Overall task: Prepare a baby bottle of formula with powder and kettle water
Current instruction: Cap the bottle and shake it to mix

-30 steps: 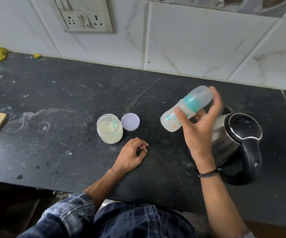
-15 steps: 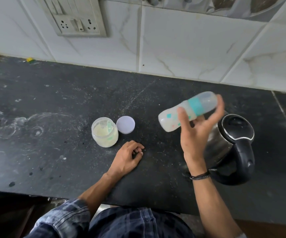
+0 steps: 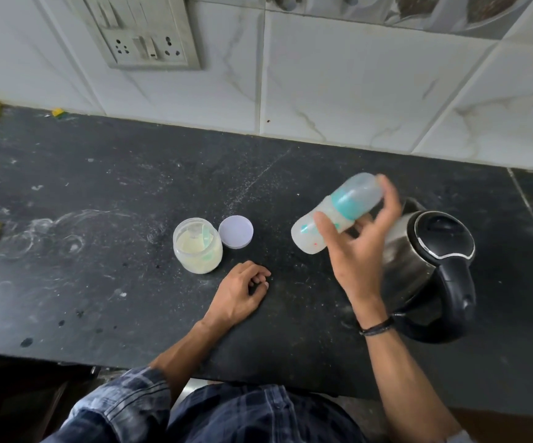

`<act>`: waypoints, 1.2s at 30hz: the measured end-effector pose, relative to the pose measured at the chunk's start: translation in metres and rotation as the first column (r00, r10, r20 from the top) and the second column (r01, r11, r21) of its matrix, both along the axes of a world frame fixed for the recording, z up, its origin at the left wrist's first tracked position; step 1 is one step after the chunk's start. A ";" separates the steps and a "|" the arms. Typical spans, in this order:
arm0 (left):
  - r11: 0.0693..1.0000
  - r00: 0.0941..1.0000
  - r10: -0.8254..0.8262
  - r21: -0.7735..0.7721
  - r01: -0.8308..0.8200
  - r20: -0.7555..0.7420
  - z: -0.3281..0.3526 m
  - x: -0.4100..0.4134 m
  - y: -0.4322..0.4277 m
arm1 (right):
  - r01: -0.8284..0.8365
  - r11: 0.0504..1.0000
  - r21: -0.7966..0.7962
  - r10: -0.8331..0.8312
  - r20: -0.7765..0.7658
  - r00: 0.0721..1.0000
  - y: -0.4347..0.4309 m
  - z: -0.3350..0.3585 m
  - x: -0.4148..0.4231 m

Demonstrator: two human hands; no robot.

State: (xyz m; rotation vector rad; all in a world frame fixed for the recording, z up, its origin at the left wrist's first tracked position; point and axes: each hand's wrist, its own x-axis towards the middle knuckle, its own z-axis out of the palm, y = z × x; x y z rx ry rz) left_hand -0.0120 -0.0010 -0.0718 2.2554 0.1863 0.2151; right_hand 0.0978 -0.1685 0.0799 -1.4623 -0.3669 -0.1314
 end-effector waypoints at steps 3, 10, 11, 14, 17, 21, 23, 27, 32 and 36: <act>1.000 1.000 0.009 0.009 -0.009 0.001 0.001 0.001 0.000 | 0.052 0.997 0.057 -0.055 0.036 0.998 0.000 -0.001 0.003; 1.000 1.000 0.012 0.009 -0.012 0.008 0.000 0.000 0.000 | 0.162 0.972 0.168 -0.204 0.275 0.940 -0.002 0.023 -0.001; 1.000 1.000 0.016 0.011 -0.016 0.005 -0.001 0.001 0.000 | 0.189 0.963 0.194 -0.244 0.319 0.916 -0.001 0.026 -0.001; 1.000 1.000 0.010 0.005 -0.010 -0.002 0.000 0.001 0.000 | 0.205 0.956 0.209 -0.268 0.340 0.901 -0.003 0.025 0.000; 1.000 1.000 0.010 0.002 -0.010 -0.005 0.001 0.001 0.000 | 0.177 0.964 0.198 -0.231 0.296 0.927 -0.006 0.027 -0.001; 1.000 1.000 0.016 -0.001 -0.016 0.000 0.001 0.001 0.000 | 0.130 0.978 0.163 -0.186 0.403 0.896 -0.011 0.039 0.004; 1.000 1.000 0.016 0.000 -0.016 0.002 0.001 0.000 -0.001 | 0.154 0.966 0.206 -0.238 0.495 0.835 -0.011 0.046 0.007; 1.000 1.000 0.018 0.003 -0.018 0.005 -0.001 0.001 -0.001 | 0.142 0.982 0.125 -0.174 0.307 0.936 -0.005 0.035 0.005; 1.000 1.000 0.018 -0.008 -0.018 0.003 -0.001 0.001 -0.001 | 0.055 0.981 0.188 -0.140 0.477 0.867 -0.006 0.042 -0.004; 1.000 1.000 0.014 -0.003 -0.014 -0.010 -0.002 0.001 0.000 | 0.065 0.979 0.194 -0.126 0.322 0.938 0.003 0.041 0.004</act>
